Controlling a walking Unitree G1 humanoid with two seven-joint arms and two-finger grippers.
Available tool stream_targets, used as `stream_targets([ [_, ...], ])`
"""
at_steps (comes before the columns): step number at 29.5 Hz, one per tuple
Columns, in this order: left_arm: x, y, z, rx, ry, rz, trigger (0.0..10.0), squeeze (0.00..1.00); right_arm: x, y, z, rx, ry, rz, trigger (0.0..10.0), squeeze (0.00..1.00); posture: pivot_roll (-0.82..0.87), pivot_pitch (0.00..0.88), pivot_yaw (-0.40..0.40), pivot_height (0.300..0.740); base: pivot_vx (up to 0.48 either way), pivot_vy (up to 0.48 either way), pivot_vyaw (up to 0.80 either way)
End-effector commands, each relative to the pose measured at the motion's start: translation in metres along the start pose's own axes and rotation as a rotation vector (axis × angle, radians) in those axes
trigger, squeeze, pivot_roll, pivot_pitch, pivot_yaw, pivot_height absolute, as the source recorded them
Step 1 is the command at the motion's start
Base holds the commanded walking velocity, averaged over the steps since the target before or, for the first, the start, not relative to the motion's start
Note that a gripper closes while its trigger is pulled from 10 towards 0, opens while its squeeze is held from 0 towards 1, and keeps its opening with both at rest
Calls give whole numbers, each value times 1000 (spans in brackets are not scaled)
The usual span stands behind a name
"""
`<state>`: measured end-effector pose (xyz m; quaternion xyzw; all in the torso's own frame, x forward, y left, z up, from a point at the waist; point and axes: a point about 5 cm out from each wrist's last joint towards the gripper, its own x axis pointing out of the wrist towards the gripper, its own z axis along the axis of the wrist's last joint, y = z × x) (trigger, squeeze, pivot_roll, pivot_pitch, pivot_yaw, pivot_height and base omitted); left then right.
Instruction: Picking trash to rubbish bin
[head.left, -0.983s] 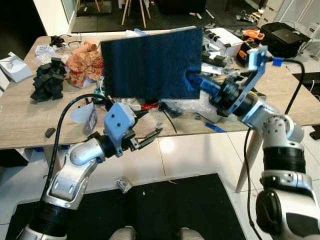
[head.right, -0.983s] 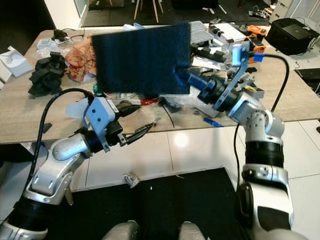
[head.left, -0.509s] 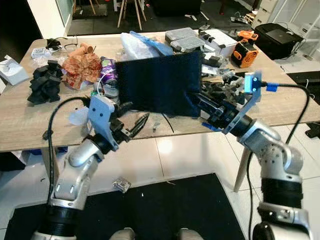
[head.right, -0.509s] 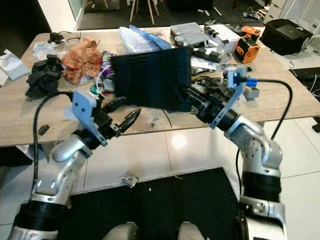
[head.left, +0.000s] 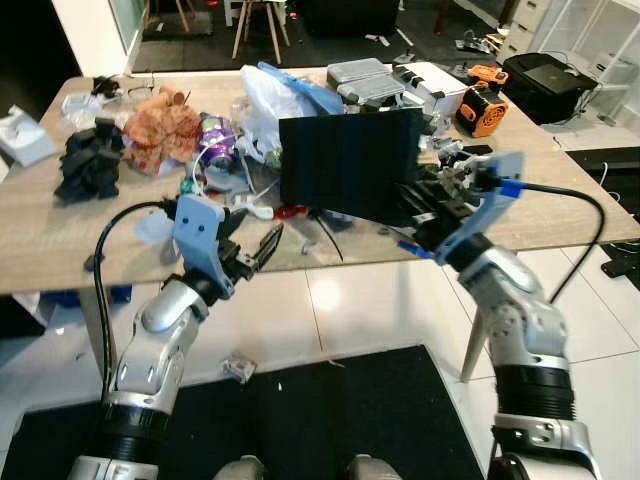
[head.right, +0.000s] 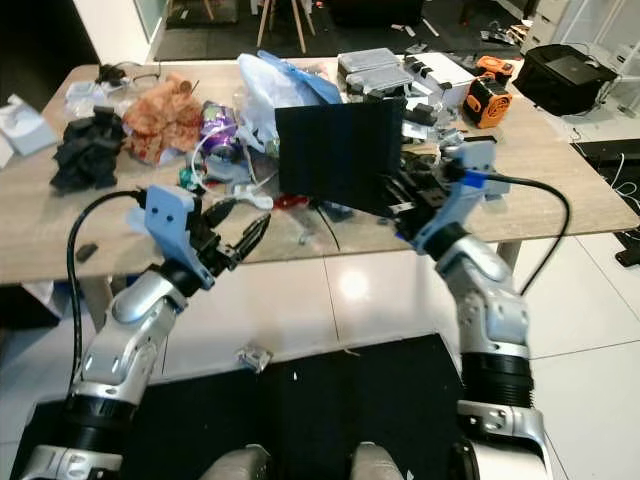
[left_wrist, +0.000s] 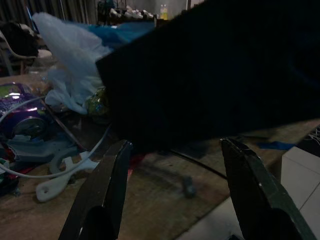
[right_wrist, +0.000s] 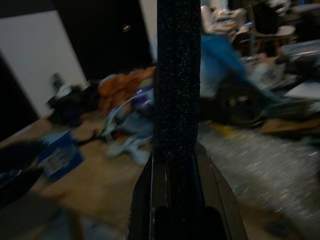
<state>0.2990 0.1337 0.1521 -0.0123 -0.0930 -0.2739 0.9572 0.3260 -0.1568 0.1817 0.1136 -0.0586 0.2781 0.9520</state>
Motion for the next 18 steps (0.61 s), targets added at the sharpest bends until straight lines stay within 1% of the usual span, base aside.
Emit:
stream_targets([
  [1, 3, -3, -3, -11, 0, 0, 10000, 0, -1, 1, -3, -10, 3, -2, 10000, 0, -39, 0, -29, 740, -345, 0, 0],
  [3, 5, -5, -2, -10, -4, -4, 10000, 0, 1, 7, -6, -26, 3, 26, 10000, 0, -40, 0, -24, 740, -343, 0, 0],
  [4, 5, -5, -2, -10, -4, -4, 10000, 0, 1, 7, -6, -26, 3, 26, 10000, 0, -40, 0, -24, 740, -341, 0, 0],
  [6, 6, -7, -4, -7, -2, -10, 10000, 0, 1, 15, -8, -44, -16, 83, 10000, 0, -39, 0, -26, 740, -347, 0, 0],
  [18, 8, -8, -8, 0, 1, -14, 10000, 0, 3, 15, -9, -58, -25, 90, 10000, 0, -43, 0, -27, 740, -347, 0, 0],
])
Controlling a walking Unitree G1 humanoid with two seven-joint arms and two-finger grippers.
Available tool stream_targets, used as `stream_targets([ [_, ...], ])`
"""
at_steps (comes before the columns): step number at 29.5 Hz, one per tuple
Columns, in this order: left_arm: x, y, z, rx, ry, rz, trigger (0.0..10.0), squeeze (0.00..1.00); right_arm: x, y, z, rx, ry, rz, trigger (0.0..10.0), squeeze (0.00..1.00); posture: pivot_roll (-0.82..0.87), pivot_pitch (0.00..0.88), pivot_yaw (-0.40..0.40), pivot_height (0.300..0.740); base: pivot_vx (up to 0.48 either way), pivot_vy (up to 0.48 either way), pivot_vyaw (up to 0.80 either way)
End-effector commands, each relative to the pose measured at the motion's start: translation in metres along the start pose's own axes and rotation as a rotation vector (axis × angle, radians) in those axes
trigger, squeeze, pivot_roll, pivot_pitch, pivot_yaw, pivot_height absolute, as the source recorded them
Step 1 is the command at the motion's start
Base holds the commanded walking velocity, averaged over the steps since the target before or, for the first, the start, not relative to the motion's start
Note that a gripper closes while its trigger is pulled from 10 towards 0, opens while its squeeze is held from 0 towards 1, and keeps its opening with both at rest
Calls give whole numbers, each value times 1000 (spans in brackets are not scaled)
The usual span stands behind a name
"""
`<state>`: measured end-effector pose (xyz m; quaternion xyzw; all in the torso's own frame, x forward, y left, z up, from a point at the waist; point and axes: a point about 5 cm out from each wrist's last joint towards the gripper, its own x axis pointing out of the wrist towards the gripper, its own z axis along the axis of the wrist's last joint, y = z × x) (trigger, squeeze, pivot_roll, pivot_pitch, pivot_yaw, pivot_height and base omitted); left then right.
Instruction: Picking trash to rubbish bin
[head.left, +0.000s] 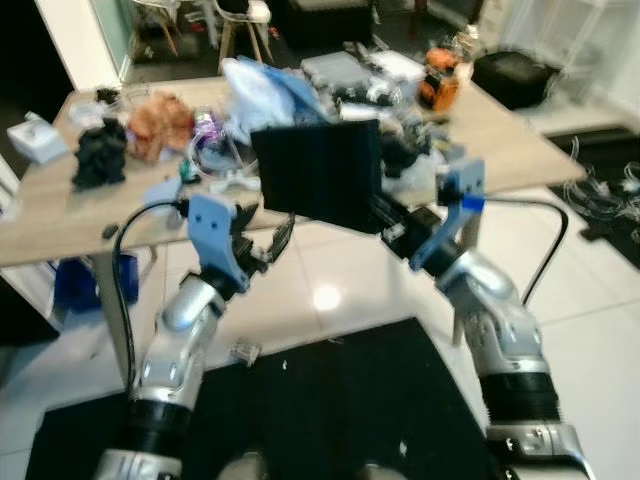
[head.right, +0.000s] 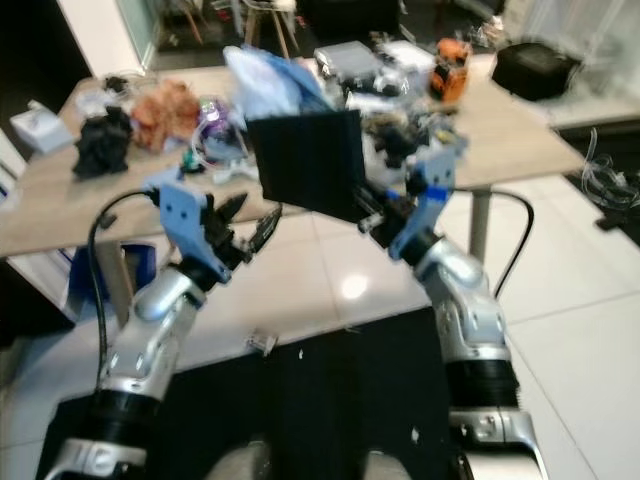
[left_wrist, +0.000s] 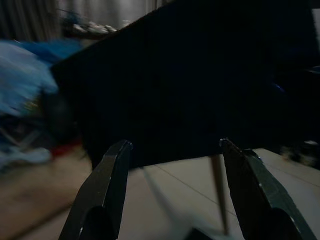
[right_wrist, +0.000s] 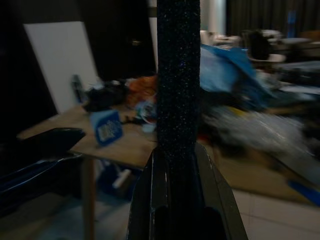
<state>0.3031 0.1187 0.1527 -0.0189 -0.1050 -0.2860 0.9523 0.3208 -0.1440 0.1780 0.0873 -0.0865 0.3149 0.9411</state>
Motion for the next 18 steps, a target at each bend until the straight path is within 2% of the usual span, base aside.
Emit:
stream_targets([
  [1, -4, 2, -7, 8, 29, 11, 10000, 0, 1, 2, -3, 1, 9, 3, 10000, 0, -43, 0, -27, 740, -345, 0, 0],
  [11, 0, -1, -12, 4, 38, -5, 10000, 0, 2, -3, -8, 25, 46, -34, 10000, 0, -45, 0, -29, 740, -338, 0, 0],
  [18, 3, 0, -14, 7, 46, -13, 10000, 0, 4, -2, -12, 10, 76, -37, 10000, 0, -45, 0, -29, 740, 0, 0, -800],
])
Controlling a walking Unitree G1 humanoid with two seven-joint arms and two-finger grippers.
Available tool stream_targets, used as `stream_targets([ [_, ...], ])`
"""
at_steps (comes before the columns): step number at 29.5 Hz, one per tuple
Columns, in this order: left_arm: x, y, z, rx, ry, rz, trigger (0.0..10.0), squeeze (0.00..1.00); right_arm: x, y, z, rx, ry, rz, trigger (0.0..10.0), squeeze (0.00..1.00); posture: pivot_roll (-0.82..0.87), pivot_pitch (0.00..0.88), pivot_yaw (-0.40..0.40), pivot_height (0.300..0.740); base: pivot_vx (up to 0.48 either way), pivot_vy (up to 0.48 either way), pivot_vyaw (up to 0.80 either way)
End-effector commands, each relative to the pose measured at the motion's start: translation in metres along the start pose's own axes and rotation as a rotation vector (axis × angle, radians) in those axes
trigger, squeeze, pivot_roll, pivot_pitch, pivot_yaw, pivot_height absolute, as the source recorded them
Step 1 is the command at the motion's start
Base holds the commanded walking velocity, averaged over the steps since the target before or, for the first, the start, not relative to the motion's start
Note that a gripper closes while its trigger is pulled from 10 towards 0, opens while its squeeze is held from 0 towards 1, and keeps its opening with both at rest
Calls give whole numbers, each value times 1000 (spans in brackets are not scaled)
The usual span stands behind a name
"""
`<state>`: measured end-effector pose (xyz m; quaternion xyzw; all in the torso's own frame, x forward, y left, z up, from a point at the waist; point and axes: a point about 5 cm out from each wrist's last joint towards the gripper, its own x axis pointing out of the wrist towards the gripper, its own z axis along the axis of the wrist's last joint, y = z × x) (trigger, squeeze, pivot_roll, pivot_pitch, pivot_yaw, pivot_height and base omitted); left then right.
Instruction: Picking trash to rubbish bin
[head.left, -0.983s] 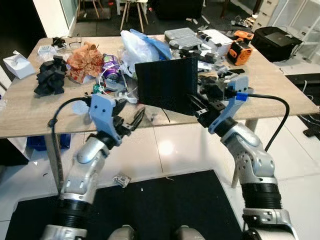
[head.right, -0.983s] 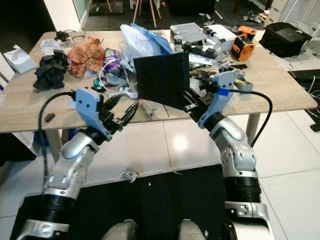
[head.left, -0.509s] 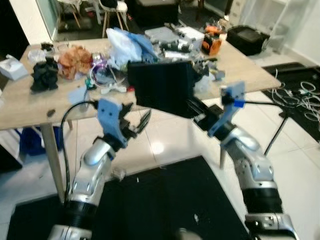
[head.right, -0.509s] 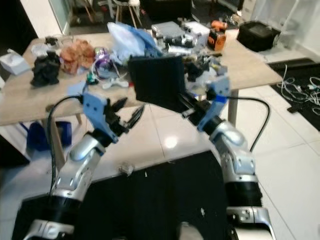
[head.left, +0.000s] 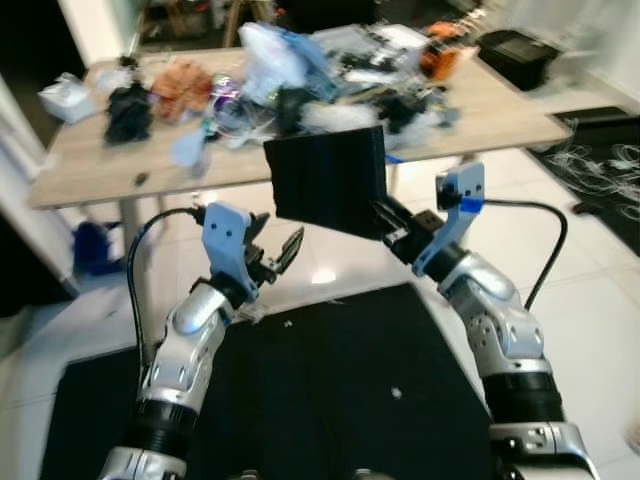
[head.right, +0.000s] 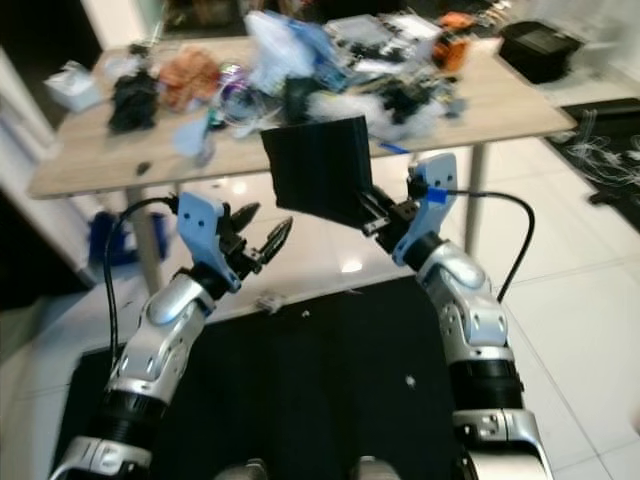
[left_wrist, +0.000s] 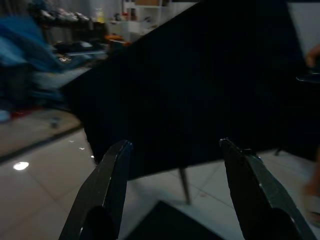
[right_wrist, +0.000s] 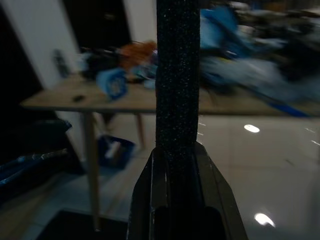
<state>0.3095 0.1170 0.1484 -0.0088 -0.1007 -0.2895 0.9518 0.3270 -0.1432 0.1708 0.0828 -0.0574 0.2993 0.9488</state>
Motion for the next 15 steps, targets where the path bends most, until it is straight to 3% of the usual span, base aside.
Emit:
stream_targets([
  [1, -2, -2, -9, -8, 31, -7, 10000, 0, 0, 1, -5, 4, 20, 1, 10000, 0, -45, 0, -29, 740, 0, 0, -800],
  [15, 3, -4, -11, -9, 32, -39, 10000, 0, 1, 0, -7, 6, 39, -3, 10000, 0, -47, 0, -34, 740, 0, 0, -788],
])
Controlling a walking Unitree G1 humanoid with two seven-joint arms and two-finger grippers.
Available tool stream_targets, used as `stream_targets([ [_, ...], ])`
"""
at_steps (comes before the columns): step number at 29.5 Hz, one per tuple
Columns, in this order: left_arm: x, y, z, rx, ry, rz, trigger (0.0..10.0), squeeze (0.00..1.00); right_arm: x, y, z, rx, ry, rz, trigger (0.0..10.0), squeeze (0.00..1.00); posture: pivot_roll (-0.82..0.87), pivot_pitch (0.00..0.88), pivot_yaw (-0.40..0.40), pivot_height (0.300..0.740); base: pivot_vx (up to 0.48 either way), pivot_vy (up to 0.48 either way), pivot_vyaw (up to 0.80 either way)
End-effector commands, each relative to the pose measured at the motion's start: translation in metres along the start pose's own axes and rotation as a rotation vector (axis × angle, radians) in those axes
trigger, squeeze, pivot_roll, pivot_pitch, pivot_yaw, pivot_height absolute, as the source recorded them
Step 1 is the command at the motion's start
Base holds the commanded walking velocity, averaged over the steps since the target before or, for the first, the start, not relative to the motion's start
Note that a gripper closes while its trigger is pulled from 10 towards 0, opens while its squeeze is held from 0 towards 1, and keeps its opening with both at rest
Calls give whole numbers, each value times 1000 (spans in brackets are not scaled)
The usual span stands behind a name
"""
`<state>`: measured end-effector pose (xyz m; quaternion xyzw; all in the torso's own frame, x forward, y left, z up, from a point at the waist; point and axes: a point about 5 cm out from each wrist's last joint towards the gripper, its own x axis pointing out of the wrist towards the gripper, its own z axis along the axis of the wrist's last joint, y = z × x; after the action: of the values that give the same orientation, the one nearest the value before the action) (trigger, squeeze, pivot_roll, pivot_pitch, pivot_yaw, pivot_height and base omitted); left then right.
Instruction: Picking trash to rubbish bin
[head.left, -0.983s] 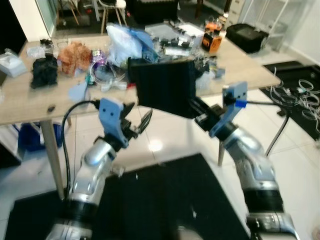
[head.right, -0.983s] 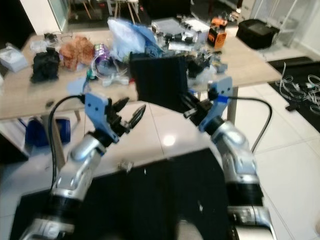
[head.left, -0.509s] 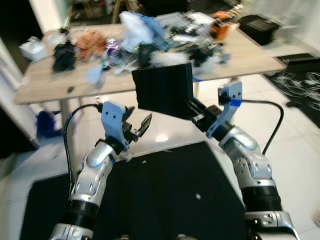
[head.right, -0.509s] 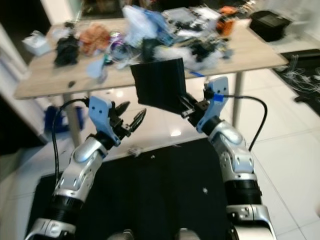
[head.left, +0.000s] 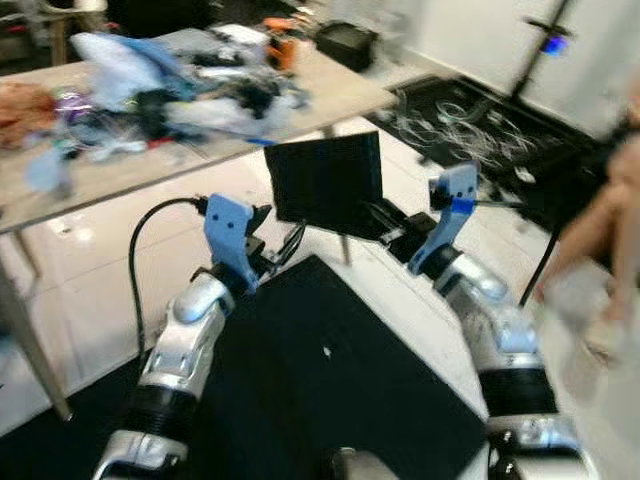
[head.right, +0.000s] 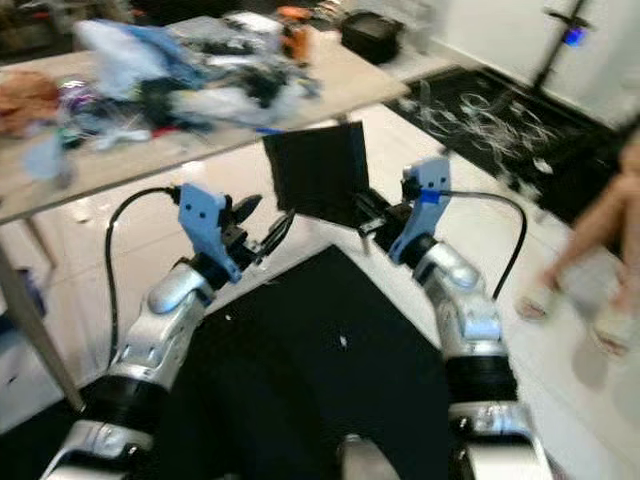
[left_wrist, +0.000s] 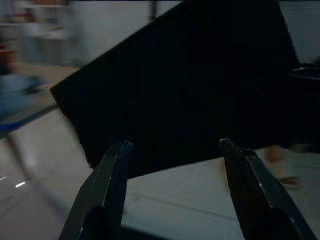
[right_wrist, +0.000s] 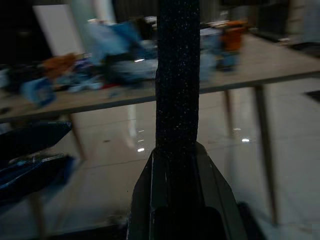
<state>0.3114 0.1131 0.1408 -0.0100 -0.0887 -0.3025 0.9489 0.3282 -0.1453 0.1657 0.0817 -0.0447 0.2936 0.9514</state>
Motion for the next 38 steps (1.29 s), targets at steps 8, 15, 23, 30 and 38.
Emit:
stream_targets([
  [8, 1, -2, -3, 2, 8, -20, 10000, 0, 2, 3, -4, 4, 20, 15, 10000, 0, -44, 0, -37, 740, 0, 0, -788],
  [15, 1, -3, -4, 6, 7, -33, 10000, 0, 2, 3, -5, 6, 23, 17, 10000, 0, -42, 0, -35, 740, 0, 0, -788],
  [23, 1, -4, -5, 11, 4, -49, 10000, 0, 2, 3, -6, 9, 27, 19, 10000, 0, -42, 0, -34, 740, 0, 0, -788],
  [30, 2, -5, -6, 5, -1, -50, 10000, 0, 2, 3, -8, 13, 31, 23, 10000, 0, -42, 0, -36, 740, 0, 0, -788],
  [38, 1, -3, -6, -9, -12, -40, 10000, 0, 2, 3, -8, 12, 37, 35, 10000, 0, -42, 0, -39, 740, 0, 0, -788],
])
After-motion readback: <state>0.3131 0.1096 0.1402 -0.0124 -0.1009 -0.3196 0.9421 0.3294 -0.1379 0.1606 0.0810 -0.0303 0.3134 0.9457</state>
